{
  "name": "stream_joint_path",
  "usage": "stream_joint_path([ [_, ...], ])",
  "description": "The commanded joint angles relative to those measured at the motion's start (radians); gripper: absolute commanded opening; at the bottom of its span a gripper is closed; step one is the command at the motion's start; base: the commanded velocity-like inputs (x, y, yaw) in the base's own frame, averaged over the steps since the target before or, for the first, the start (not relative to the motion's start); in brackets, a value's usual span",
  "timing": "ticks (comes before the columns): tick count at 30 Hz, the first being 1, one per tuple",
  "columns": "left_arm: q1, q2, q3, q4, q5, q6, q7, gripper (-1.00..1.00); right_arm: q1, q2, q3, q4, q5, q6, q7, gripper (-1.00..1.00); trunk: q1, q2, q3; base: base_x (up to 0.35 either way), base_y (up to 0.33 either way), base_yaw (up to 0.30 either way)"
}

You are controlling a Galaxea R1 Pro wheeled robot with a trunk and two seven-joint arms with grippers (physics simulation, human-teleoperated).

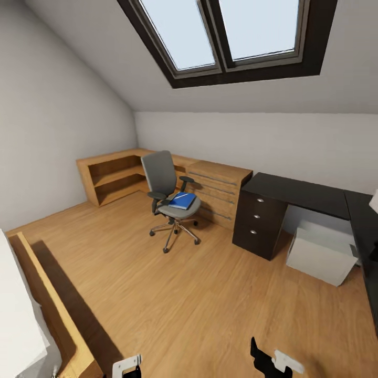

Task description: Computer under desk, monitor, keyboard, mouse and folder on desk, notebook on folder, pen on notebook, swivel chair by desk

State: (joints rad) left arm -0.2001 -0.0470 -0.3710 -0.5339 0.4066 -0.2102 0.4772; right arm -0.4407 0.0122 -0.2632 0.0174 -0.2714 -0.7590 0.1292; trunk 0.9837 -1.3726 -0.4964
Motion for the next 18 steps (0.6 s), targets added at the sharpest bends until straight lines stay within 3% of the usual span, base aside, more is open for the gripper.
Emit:
stream_joint_path([
  [1,-0.001,0.001,-0.008,0.000,0.010,-0.006,0.007,1.00,-0.001,0.000,-0.004,0.002,-0.009,-0.003,0.010,1.00,-0.005,0.007,0.001,-0.338,0.130,-0.172],
  [9,-0.001,0.001,-0.010,0.000,0.009,-0.007,0.009,1.00,-0.001,0.000,-0.004,0.002,-0.009,-0.004,0.010,1.00,-0.028,0.049,0.009,-0.309,0.119,-0.172],
  [18,-0.001,0.001,-0.011,0.001,0.005,-0.008,0.009,1.00,-0.001,0.012,-0.005,0.002,-0.008,-0.005,0.010,1.00,-0.028,0.049,0.002,-0.029,0.011,-0.121],
])
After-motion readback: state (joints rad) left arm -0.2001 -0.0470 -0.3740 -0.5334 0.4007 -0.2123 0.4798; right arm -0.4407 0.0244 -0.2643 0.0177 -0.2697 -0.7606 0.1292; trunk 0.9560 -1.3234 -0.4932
